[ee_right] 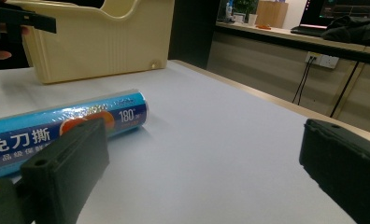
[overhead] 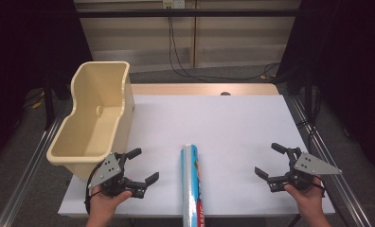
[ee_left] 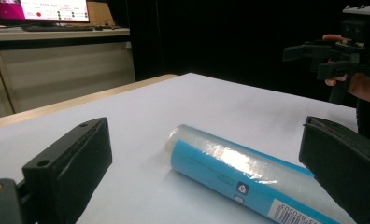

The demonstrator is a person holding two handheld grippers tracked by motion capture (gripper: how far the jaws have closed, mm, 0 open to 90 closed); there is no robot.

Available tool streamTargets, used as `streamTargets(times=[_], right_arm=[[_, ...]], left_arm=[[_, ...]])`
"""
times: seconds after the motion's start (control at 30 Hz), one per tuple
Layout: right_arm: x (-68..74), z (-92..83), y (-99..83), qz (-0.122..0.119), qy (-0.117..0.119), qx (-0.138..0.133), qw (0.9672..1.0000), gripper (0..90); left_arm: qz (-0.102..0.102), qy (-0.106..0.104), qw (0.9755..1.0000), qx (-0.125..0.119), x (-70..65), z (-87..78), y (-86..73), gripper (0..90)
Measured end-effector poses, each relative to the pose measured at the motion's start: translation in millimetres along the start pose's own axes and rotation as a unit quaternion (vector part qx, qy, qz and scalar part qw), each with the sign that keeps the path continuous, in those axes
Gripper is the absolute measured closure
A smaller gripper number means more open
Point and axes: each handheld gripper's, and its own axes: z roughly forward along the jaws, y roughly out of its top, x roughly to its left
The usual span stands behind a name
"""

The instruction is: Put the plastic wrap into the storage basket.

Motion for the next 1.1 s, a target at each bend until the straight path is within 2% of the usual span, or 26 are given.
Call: streamTargets(times=[0.17, 0.27, 0.3, 0.37, 0.5, 0.67, 0.77, 0.83, 0.87, 0.9, 1.0, 1.07, 1.1], right_arm=[[0.3, -0.2, -0.6, 0.002, 0.000, 0.002, 1.0000, 1.1], [0.2, -0.4, -0.7, 0.001, -0.001, 0.002, 1.0000, 1.1], [0.4, -0.7, -0.8, 0.001, -0.003, 0.003, 1.0000, 1.1], [0.5, -0.7, -0.9, 0.001, -0.003, 0.003, 1.0000, 1.1], [0.4, 0.1, -1.0, -0.001, -0.005, 0.003, 1.0000, 1.1], [0.5, -0.1, -0.9, -0.002, -0.005, 0.005, 1.0000, 1.1], [0.6, -0.6, -0.8, -0.002, -0.006, 0.006, 1.0000, 1.1], [0.0, -0.2, -1.4, -0.006, -0.006, 0.009, 0.9999, 1.1], [0.3, -0.3, -1.5, -0.003, -0.005, 0.012, 0.9999, 1.1], [0.3, -0.3, -1.5, -0.003, -0.005, 0.012, 0.9999, 1.1], [0.4, -0.3, -1.5, -0.004, -0.006, 0.013, 0.9999, 1.1], [0.5, -0.1, -1.6, -0.003, -0.006, 0.015, 0.9999, 1.1], [0.7, 0.3, -1.6, -0.004, -0.006, 0.016, 0.9999, 1.1]], left_arm=[[0.002, 0.002, 1.0000, 0.006, -0.6, 1.4, 0.1, 2.4], [-0.006, -0.001, 0.9999, 0.011, -1.4, 4.0, -0.4, 2.3], [-0.011, -0.002, 0.9997, 0.022, -1.9, 6.2, -0.6, 2.0], [-0.014, -0.004, 0.9996, 0.025, -2.4, 7.5, -0.7, 1.8], [-0.021, -0.006, 0.9987, 0.047, -6.2, 13.7, 0.6, 1.3], [-0.038, -0.006, 0.9965, 0.074, -9.4, 23.3, 4.2, 1.2], [-0.037, -0.008, 0.9949, 0.094, -12.3, 31.0, 7.5, 0.5], [-0.047, -0.013, 0.9933, 0.104, -15.0, 36.9, 10.0, 0.1], [-0.054, -0.012, 0.9918, 0.115, -17.3, 43.1, 12.6, 0.1], [-0.054, -0.012, 0.9918, 0.115, -17.3, 43.1, 12.6, 0.1], [-0.062, -0.019, 0.9888, 0.135, -19.3, 51.9, 15.6, 0.1], [-0.071, -0.022, 0.9861, 0.149, -19.6, 57.7, 17.1, 0.0], [-0.076, -0.014, 0.9826, 0.169, -20.9, 63.5, 18.8, 0.0]])
